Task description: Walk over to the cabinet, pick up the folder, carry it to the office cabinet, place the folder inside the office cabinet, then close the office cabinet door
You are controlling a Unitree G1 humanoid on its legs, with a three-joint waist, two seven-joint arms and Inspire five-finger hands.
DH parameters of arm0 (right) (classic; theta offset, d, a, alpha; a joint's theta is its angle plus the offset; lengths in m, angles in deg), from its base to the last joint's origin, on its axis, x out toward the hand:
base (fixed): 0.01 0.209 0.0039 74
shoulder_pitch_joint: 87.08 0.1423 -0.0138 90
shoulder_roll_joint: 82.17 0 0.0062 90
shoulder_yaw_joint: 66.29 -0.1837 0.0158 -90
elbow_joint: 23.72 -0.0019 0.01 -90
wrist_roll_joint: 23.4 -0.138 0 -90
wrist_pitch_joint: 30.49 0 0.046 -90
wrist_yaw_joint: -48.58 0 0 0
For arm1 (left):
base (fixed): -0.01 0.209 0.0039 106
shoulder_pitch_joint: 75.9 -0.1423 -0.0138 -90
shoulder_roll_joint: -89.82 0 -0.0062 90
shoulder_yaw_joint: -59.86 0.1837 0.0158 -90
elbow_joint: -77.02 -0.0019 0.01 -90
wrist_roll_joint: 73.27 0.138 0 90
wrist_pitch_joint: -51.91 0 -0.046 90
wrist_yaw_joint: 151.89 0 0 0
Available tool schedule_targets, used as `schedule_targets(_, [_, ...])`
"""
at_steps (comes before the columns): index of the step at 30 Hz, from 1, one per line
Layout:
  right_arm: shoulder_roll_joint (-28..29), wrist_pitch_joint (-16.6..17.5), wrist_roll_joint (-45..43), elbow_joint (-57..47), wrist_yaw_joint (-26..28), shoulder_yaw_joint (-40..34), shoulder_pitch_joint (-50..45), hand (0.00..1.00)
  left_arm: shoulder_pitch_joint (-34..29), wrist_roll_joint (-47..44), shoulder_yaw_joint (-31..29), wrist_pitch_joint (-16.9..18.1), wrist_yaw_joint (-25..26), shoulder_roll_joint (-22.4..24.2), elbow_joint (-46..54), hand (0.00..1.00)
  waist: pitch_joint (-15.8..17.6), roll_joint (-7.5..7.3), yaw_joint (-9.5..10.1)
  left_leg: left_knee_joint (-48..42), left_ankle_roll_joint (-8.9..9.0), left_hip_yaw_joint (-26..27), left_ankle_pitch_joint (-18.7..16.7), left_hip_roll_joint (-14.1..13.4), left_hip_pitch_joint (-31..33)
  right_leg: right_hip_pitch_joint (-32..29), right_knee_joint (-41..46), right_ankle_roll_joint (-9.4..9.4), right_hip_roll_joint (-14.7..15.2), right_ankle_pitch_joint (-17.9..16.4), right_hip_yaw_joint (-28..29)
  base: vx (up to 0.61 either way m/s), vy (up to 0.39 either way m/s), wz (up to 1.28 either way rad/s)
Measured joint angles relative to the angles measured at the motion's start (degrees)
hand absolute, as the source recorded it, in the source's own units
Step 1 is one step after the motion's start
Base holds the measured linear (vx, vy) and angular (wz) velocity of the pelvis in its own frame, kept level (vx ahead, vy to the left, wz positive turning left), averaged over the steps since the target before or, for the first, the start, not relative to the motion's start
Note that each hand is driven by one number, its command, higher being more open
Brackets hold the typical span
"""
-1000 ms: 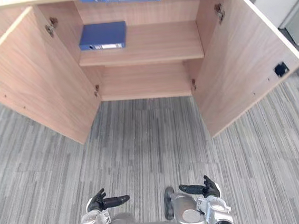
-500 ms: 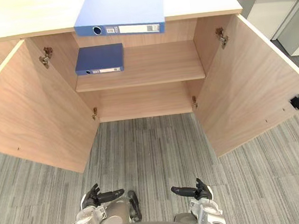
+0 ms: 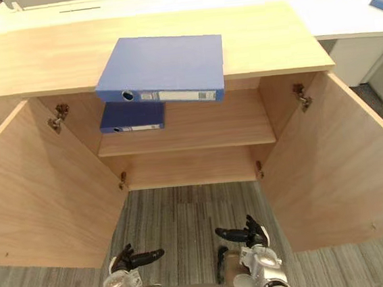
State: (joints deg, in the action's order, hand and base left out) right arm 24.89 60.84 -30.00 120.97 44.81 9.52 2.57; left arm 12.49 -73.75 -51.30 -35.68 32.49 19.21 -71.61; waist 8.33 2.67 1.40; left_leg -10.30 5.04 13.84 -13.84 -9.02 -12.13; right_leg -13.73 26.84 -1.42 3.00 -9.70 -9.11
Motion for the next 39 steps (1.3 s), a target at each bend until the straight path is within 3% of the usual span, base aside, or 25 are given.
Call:
schedule_targets(2, [-0.6,-0.7,0.0,1.0,-0.2,-0.3,0.3,1.00,0.7,-0.1,-0.5,0.0,-0.2,0.3,0.0,1.00,0.2,0.13,-0.27,-6.8,0.82,-1.9,1.2,-1.7,1.7,4.0,-2.2,-0.79,-0.5,-0.9,-2.0,0.39,-0.248,0.50])
schedule_targets(3, [-0.8,-1.0,0.0,1.2,-0.2,-0.2,-0.2,1.00,1.2,-0.7,-0.6,0.0,-0.8,0.3,0.9,1.00,0.6,-0.49,-0.32,-17.9,1.98,-3.4,2.6,-3.4,6.3,7.6,-5.2,-0.95,-0.6,-1.1,-3.0,0.23,-0.188,0.41])
schedule_targets(4, [-0.8,-1.1,-0.1,1.4,-0.3,0.1,-0.5,1.00,1.2,-1.4,-0.6,0.0,-1.0,0.7,2.2,1.00,1.0,-1.06,0.05,-28.7,2.03,-2.9,2.3,-5.6,10.9,11.1,-7.9,-1.11,-0.9,-1.2,-3.4,0.21,-0.162,0.27])
schedule_targets(6, [-1.0,-1.2,-0.2,2.1,-0.4,0.1,-0.6,1.00,1.1,-1.6,-0.5,0.1,-1.0,1.1,2.5,1.00,0.9,-1.17,0.02,-30.7,1.54,-0.3,1.2,-6.6,12.9,13.4,-9.6,-1.11,-1.0,-1.2,-3.2,0.14,-0.049,-0.11])
schedule_targets(8, [-1.0,-1.2,-0.2,2.3,-0.4,0.1,-0.5,1.00,1.2,-1.6,-0.4,0.0,-1.1,1.1,2.6,1.00,0.9,-1.15,0.01,-27.3,0.44,1.3,0.6,-6.5,14.5,15.0,-11.0,-1.05,-1.1,-1.2,-2.4,0.10,0.054,-0.25])
schedule_targets(10, [-1.0,-1.3,-0.2,2.3,-0.6,0.1,-0.4,1.00,1.4,-1.6,-0.3,0.0,-1.0,1.1,2.8,1.00,0.9,-1.17,0.22,-16.2,0.44,0.4,0.9,-4.8,15.3,15.3,-11.2,-0.13,-1.0,-1.1,-0.4,0.13,0.139,-0.40])
schedule_targets(12, [-1.2,-1.3,-0.2,2.3,-0.6,0.0,-0.4,1.00,1.3,-1.5,0.0,0.0,-1.1,1.0,2.4,1.00,0.4,-0.40,0.21,-8.8,-0.43,-0.2,4.4,-3.3,14.6,15.3,-11.1,1.24,-1.4,-1.3,0.9,0.16,0.193,-0.34])
schedule_targets(14, [-0.2,-1.3,-0.2,2.3,-0.5,-0.2,-1.5,1.00,1.2,-1.3,0.0,0.0,-0.9,0.1,2.2,1.00,-0.7,-2.89,0.33,-5.4,-1.00,1.8,4.8,-0.9,12.0,16.0,-13.0,2.87,0.5,-0.8,2.8,0.19,0.232,-0.29])
schedule_targets(16, [0.1,-1.3,-0.2,2.3,-0.5,-0.3,-1.6,1.00,1.0,-1.1,0.1,0.0,-1.0,0.0,2.2,1.00,-1.0,-3.35,0.45,-4.3,-1.03,3.0,4.8,0.0,10.5,17.0,-14.3,3.77,1.2,-0.2,3.7,0.09,0.147,-0.27])
schedule_targets(19, [0.3,-1.3,-0.1,2.3,-0.4,-0.3,-1.8,1.00,0.5,-0.6,1.8,0.0,-1.0,-0.1,1.9,1.00,-1.5,-2.81,0.43,-1.6,-1.52,4.3,5.1,1.4,8.2,18.5,-16.6,4.84,2.0,0.7,5.0,0.05,0.119,-0.19])
schedule_targets(23, [0.0,-1.3,0.0,2.4,-0.3,-0.3,-1.9,1.00,0.2,1.8,4.9,0.0,-1.0,-0.7,1.1,1.00,-2.2,-1.94,0.43,2.2,-2.21,4.6,6.7,2.2,6.4,19.0,-18.2,4.73,1.9,1.9,5.3,0.01,0.053,-0.05])
schedule_targets(30, [-1.5,-1.3,0.3,3.3,-0.6,0.1,-2.4,1.00,-0.3,5.1,9.6,0.0,0.5,-2.0,1.8,1.00,-2.3,-2.08,0.39,9.6,-2.10,4.4,10.9,3.1,2.6,20.7,-20.3,4.19,1.3,3.3,5.2,-0.05,-0.013,0.01])
schedule_targets(34, [-2.2,-1.3,0.3,3.5,-1.3,0.2,-3.7,1.00,-5.3,3.7,11.9,-0.1,1.5,-2.5,14.3,1.00,-2.3,-2.46,0.45,12.2,-2.48,3.2,13.0,3.9,2.5,20.1,-20.2,4.37,1.6,3.5,4.4,-0.09,-0.002,0.14])
schedule_targets(39, [-2.8,-1.2,0.1,1.8,-1.5,2.8,-5.2,1.00,-12.8,-0.2,13.2,1.0,3.2,-4.5,38.8,1.00,-2.4,-2.51,1.49,13.4,-3.13,1.6,14.2,5.0,2.5,20.1,-19.9,4.72,2.5,3.7,3.2,-0.09,0.020,0.15])
